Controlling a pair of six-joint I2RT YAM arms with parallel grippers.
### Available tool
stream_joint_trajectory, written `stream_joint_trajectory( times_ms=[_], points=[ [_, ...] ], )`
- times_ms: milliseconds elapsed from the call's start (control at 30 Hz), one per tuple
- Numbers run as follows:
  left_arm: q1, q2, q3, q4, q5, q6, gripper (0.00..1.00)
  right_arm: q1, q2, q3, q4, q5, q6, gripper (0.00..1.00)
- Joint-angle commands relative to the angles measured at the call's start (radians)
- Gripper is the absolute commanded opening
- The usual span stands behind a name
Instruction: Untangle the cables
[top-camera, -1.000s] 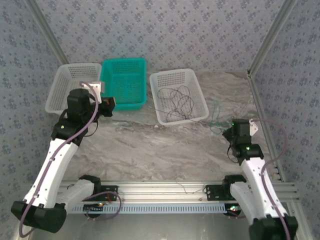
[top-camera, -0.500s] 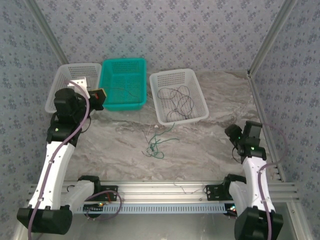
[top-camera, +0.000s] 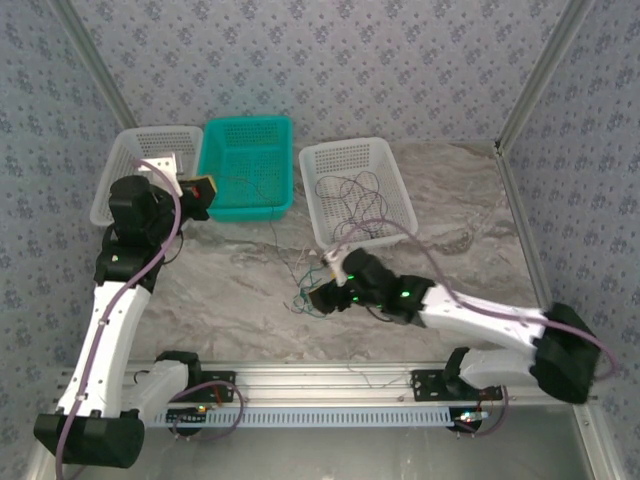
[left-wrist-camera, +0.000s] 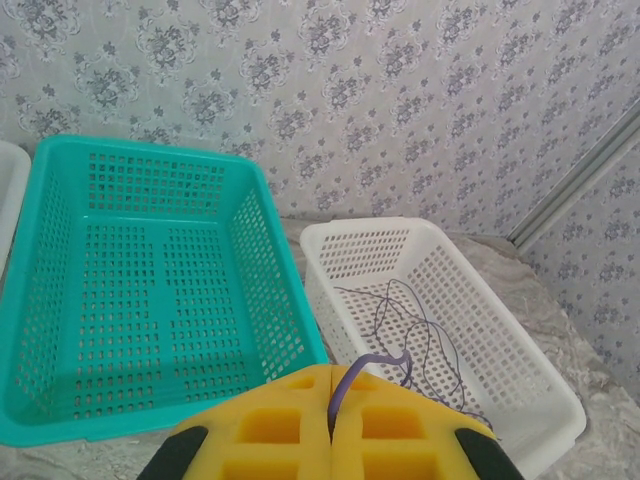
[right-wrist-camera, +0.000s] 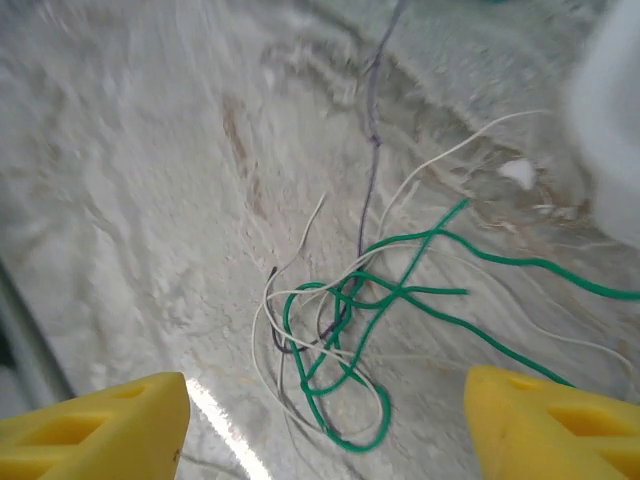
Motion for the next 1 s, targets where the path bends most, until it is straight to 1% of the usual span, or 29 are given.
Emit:
stream_joint_trajectory(
  times_ms=[0,33,67,100,133,200,267,333,400,433,467,500,600,633,667,733,800,900,967],
  points=[
    [-0.007,-0.032,0.057,0.015,0.051,0.022,0.0,0.046,0.148,0.128,0.114,0.223,-0.152,0.8],
    [-0.008,-0.035,0.065,0.017,0.07,0.024,0.0,0.046,0.188,0.142,0.187,0.227,-0.187,0.84],
    [-0.011,-0.037,0.073,0.019,0.088,0.024,0.0,0.036,0.216,0.147,0.255,0.224,-0.202,0.91],
    [-0.014,-0.041,0.083,0.019,0.102,0.025,0.0,0.012,0.251,0.154,0.345,0.194,-0.207,0.96],
    [-0.019,-0.045,0.095,0.014,0.107,0.028,0.0,-0.02,0.294,0.171,0.398,0.167,-0.206,0.97],
    [-0.028,-0.053,0.121,-0.007,0.105,0.037,0.0,-0.062,0.373,0.245,0.404,0.146,-0.205,0.98],
    [-0.035,-0.066,0.148,-0.032,0.1,0.043,0.0,-0.067,0.456,0.284,0.503,0.174,-0.248,0.98],
    [-0.038,-0.082,0.163,-0.042,0.095,0.043,0.0,-0.066,0.525,0.32,0.583,0.146,-0.28,0.98],
    [-0.039,-0.093,0.18,-0.052,0.092,0.042,0.0,-0.068,0.59,0.374,0.608,0.129,-0.277,0.98],
    [-0.039,-0.099,0.19,-0.059,0.092,0.044,0.0,-0.07,0.62,0.397,0.609,0.115,-0.276,0.95],
    [-0.039,-0.102,0.197,-0.068,0.087,0.05,0.0,-0.068,0.637,0.413,0.61,0.11,-0.273,0.89],
    [-0.042,-0.105,0.207,-0.081,0.074,0.057,0.0,-0.07,0.649,0.413,0.615,0.099,-0.271,0.76],
    [-0.042,-0.103,0.231,-0.144,-0.014,0.077,0.0,-0.064,0.618,0.393,0.621,0.089,-0.255,0.1],
    [-0.042,-0.099,0.236,-0.169,-0.057,0.08,0.0,-0.064,0.587,0.377,0.605,0.095,-0.241,0.0],
    [-0.042,-0.09,0.24,-0.188,-0.09,0.082,0.0,-0.066,0.546,0.357,0.587,0.091,-0.22,0.0],
    [-0.04,-0.065,0.237,-0.213,-0.133,0.082,0.01,-0.072,0.454,0.308,0.55,0.042,-0.174,0.0],
    [-0.041,-0.024,0.224,-0.227,-0.146,0.075,0.11,-0.087,0.372,0.289,0.483,-0.016,-0.11,0.0],
    [-0.04,0.032,0.161,-0.202,-0.137,0.042,0.24,-0.126,0.274,0.332,0.303,-0.079,0.015,0.0],
    [-0.041,0.052,0.094,-0.158,-0.114,0.004,0.36,-0.158,0.243,0.37,0.209,-0.108,0.097,0.0]
  ],
)
